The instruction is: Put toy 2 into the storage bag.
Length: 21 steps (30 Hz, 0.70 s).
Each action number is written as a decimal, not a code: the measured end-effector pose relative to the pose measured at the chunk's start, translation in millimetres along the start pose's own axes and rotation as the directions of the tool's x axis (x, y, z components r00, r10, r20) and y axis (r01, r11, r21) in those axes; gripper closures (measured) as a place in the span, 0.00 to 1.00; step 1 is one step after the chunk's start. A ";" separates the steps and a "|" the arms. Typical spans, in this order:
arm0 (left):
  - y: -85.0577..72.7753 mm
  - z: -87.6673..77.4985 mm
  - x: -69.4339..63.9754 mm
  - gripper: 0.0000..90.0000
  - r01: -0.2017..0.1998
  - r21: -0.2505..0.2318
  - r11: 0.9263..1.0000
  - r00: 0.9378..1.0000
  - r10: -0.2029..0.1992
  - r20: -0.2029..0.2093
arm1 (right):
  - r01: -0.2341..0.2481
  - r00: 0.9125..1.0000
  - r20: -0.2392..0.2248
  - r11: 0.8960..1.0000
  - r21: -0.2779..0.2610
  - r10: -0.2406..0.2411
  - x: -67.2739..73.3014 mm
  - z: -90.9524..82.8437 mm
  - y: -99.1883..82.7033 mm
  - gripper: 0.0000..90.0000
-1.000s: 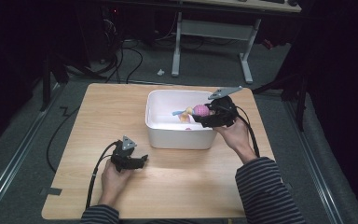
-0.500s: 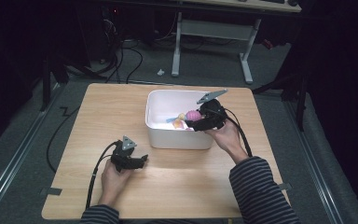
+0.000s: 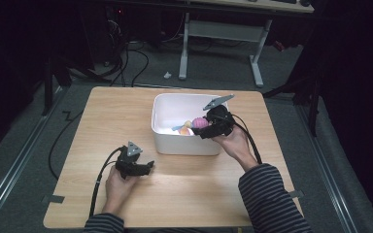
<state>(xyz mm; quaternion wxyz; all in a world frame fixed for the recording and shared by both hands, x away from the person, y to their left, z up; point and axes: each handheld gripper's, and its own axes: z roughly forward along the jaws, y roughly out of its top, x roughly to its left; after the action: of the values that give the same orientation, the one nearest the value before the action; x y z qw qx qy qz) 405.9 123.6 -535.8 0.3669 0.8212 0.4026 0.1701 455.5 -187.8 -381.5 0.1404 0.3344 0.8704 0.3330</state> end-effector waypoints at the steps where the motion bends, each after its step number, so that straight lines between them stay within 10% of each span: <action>1: 0.0 -0.1 0.0 0.27 -0.001 0.002 1.000 1.000 0.001 0.001 | -0.003 1.000 -0.008 1.000 -0.003 0.002 -1.1 0.5 -0.2 0.36; 11: 0.0 0.1 0.1 0.27 0.001 0.000 1.000 1.000 -0.001 0.002 | -0.024 1.000 0.014 0.999 -0.029 0.024 -3.7 -9.9 -3.9 0.29; 21: 0.0 0.0 0.0 0.27 0.001 0.001 1.000 1.000 -0.001 0.001 | -0.059 0.995 0.069 0.987 -0.152 0.070 -7.9 -56.0 -29.1 0.33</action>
<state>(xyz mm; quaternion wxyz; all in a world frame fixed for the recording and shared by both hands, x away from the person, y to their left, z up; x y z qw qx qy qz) 405.9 123.6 -535.8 0.3670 0.8212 0.4029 0.1693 420.9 -236.5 -359.5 0.1863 0.3628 0.8260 0.3892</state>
